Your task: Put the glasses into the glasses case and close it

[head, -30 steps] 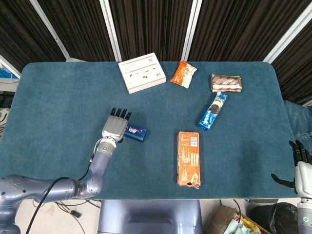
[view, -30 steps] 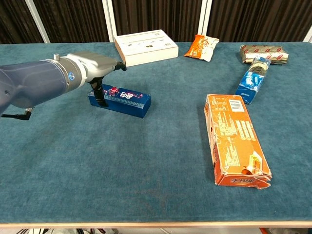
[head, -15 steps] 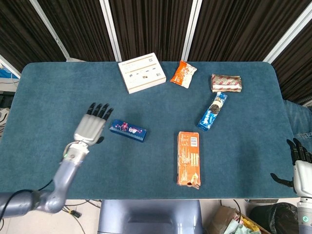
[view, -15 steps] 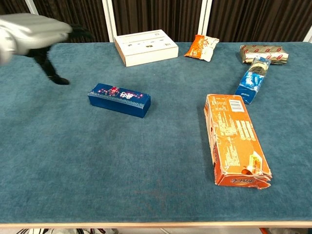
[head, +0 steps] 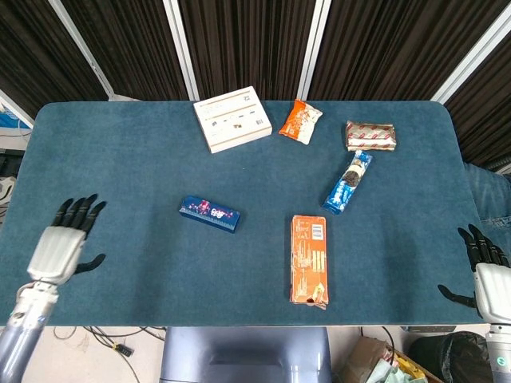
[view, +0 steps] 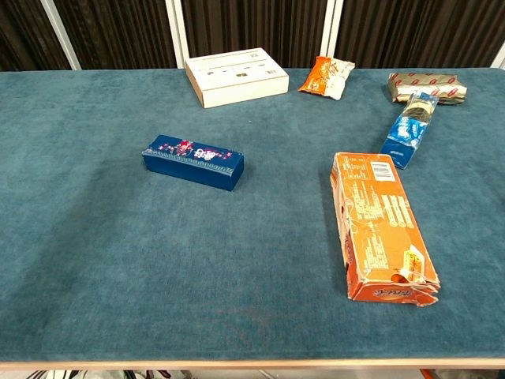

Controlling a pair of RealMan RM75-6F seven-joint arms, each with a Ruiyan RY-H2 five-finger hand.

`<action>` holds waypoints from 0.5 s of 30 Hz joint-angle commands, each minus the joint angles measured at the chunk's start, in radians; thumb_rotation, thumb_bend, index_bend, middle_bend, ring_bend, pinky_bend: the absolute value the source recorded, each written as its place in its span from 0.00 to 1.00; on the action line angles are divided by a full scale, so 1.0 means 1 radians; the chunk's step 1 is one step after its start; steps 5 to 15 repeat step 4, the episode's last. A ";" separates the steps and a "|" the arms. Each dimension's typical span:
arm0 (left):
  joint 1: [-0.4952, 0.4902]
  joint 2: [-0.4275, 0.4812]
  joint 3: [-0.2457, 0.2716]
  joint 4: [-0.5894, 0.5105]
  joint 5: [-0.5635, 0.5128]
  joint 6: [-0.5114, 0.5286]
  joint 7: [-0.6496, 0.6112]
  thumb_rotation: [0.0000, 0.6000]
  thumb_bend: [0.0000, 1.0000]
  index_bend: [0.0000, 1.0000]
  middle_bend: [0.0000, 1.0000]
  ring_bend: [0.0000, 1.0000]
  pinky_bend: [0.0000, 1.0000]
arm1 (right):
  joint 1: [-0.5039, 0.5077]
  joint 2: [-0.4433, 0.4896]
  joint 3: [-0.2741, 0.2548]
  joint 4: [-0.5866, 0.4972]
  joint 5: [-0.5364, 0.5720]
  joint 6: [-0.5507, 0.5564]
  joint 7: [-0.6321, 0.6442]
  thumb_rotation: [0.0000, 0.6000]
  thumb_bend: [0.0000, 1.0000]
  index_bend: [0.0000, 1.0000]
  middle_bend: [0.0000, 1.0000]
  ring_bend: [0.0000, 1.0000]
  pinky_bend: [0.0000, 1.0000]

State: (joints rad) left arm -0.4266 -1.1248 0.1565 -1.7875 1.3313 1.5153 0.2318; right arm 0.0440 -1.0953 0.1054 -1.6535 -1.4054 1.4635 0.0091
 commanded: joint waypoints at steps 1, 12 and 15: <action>0.069 0.028 0.012 0.045 0.028 0.071 -0.080 1.00 0.16 0.05 0.00 0.00 0.00 | 0.000 -0.001 -0.001 -0.002 0.002 -0.002 -0.002 1.00 0.13 0.09 0.02 0.11 0.16; 0.094 0.032 -0.007 0.056 0.019 0.081 -0.099 1.00 0.16 0.05 0.00 0.00 0.00 | -0.001 -0.001 -0.002 -0.007 0.003 -0.001 -0.008 1.00 0.13 0.09 0.02 0.11 0.16; 0.094 0.032 -0.007 0.056 0.019 0.081 -0.099 1.00 0.16 0.05 0.00 0.00 0.00 | -0.001 -0.001 -0.002 -0.007 0.003 -0.001 -0.008 1.00 0.13 0.09 0.02 0.11 0.16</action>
